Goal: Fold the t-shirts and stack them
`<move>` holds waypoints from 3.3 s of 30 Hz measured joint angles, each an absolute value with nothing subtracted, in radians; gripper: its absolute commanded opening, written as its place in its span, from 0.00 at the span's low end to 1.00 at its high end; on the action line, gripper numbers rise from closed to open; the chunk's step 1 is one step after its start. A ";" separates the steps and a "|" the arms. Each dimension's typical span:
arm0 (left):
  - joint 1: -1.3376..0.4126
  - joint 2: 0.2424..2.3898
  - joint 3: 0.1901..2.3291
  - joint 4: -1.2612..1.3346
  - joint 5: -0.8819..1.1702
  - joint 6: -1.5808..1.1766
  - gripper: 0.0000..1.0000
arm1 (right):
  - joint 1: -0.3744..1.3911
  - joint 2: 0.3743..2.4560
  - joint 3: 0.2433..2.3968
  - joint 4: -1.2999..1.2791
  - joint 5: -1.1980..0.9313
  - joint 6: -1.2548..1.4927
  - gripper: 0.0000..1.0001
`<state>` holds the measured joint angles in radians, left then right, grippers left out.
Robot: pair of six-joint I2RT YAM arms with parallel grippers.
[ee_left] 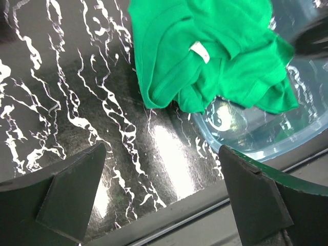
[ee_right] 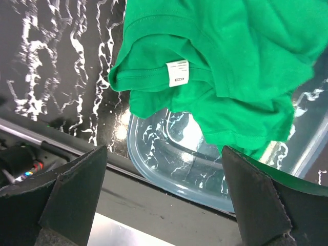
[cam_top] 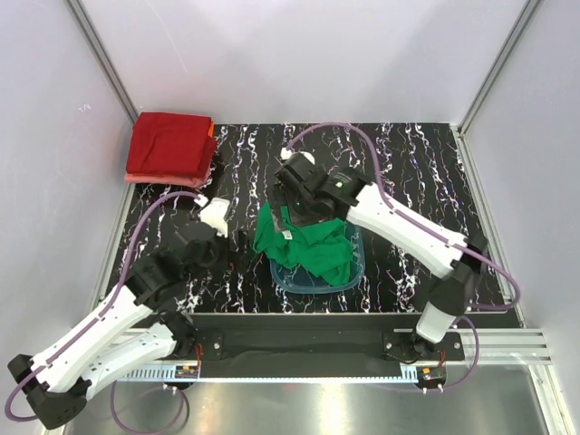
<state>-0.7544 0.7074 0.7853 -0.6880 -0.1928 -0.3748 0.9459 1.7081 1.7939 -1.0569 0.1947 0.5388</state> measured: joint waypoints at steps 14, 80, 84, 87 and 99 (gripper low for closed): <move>-0.754 0.553 0.785 -0.687 -0.251 -0.378 0.99 | 0.918 2.015 1.889 -1.054 0.171 0.510 0.89; -0.750 1.444 0.957 -0.633 -0.231 -0.567 0.00 | 0.479 1.280 1.349 -1.014 0.364 0.468 1.00; -0.709 1.326 0.963 -0.839 -0.350 -0.588 0.22 | 0.461 1.290 1.287 -0.957 0.296 0.469 1.00; -0.663 1.230 0.990 -0.996 -0.444 -0.590 0.49 | 0.461 1.302 1.267 -0.928 0.253 0.468 1.00; -0.398 1.010 1.093 -1.143 -0.484 -0.486 0.95 | 0.458 1.327 1.266 -0.872 0.170 0.448 1.00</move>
<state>-0.3977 1.0103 1.0935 -1.1427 -0.4835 -0.4862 0.4580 1.3270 1.2659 -0.8719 0.1699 0.4484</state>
